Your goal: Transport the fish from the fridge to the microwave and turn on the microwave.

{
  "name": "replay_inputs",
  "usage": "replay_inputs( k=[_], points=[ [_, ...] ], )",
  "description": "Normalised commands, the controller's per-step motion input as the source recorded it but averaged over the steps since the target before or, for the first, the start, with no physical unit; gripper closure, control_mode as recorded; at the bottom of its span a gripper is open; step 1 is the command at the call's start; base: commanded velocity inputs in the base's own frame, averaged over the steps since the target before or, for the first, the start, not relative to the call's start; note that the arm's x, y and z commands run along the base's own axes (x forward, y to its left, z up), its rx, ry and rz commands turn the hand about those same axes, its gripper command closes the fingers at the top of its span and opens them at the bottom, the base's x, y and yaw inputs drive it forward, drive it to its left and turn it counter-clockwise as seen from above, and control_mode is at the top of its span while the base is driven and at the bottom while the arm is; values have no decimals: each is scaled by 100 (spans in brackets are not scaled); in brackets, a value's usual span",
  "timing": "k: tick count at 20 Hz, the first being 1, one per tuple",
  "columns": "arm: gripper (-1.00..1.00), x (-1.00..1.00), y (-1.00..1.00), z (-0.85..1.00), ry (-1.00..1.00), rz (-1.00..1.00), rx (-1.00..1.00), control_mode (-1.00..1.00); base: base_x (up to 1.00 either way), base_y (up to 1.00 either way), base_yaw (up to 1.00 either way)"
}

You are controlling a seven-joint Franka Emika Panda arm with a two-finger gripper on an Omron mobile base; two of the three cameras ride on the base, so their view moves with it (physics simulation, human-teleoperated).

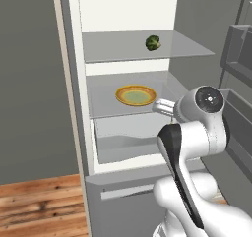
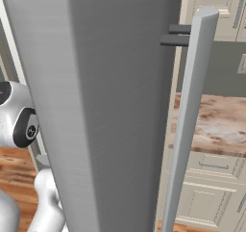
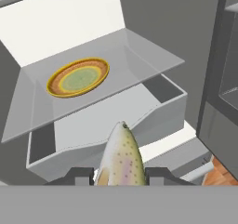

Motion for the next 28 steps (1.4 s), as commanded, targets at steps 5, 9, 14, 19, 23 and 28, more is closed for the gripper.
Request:
replay_inputs(
  k=[5, 9, 14, 19, 23, 28],
  points=[
    [100, 0, 0, 0, 0, 0, 0, -100, 0, 0, 0],
    [100, 0, 0, 0, 0, 0, 0, 100, -1, 0, 0],
    [100, 0, 0, 0, 0, 0, 0, 100, -22, 9, 3],
    [100, 0, 0, 0, 0, 0, 0, 100, -30, 47, 2],
    [100, 0, 0, 0, 0, 0, 0, 100, -38, 49, 0],
    [100, 0, 0, 0, 0, 0, 0, 100, -44, 51, -4]
  ],
)
